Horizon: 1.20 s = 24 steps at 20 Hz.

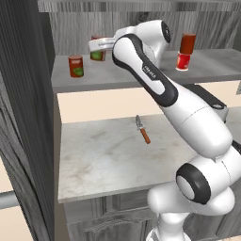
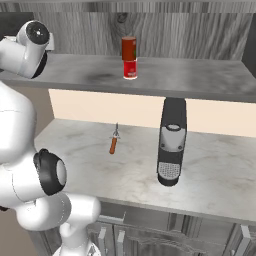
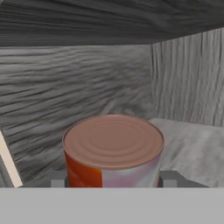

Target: Stack two cans on top of the other two cans in the cabinet.

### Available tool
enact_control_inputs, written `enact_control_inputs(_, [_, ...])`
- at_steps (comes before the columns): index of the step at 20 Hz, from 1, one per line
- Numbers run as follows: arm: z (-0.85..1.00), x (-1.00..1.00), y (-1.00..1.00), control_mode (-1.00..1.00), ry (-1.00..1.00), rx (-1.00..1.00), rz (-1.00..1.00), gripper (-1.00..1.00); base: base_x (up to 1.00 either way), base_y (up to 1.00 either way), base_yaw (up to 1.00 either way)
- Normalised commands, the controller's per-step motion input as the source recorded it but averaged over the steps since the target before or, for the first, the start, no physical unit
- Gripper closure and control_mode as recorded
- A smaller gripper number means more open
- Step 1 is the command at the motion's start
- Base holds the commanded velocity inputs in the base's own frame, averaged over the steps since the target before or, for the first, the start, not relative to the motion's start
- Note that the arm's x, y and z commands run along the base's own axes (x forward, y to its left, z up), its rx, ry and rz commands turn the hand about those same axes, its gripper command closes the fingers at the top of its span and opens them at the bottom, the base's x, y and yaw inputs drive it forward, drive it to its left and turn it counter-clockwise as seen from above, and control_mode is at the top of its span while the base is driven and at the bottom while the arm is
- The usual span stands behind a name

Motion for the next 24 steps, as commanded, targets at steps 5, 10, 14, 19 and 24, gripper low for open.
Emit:
enact_control_inputs(5, [0.0, 0.0, 0.18, -1.0, 0.0, -0.03, 0.05, 1.0, 0.0, 0.0, 0.0])
enact_control_inputs(10, [0.0, 0.0, 0.2, -1.0, 0.0, -0.02, 0.05, 1.0, 0.0, 0.0, 0.0])
enact_control_inputs(14, [0.0, 0.0, 0.21, -1.0, 0.0, -0.02, 0.04, 1.0, 0.0, 0.0, 0.0])
enact_control_inputs(19, [0.0, 0.0, 0.12, -1.0, 0.0, -0.01, 0.03, 1.0, 0.0, 0.0, 0.0])
enact_control_inputs(24, [0.04, 0.05, 0.02, -1.0, -0.04, -0.02, 0.01, 1.0, 0.0, 0.0, 0.0])
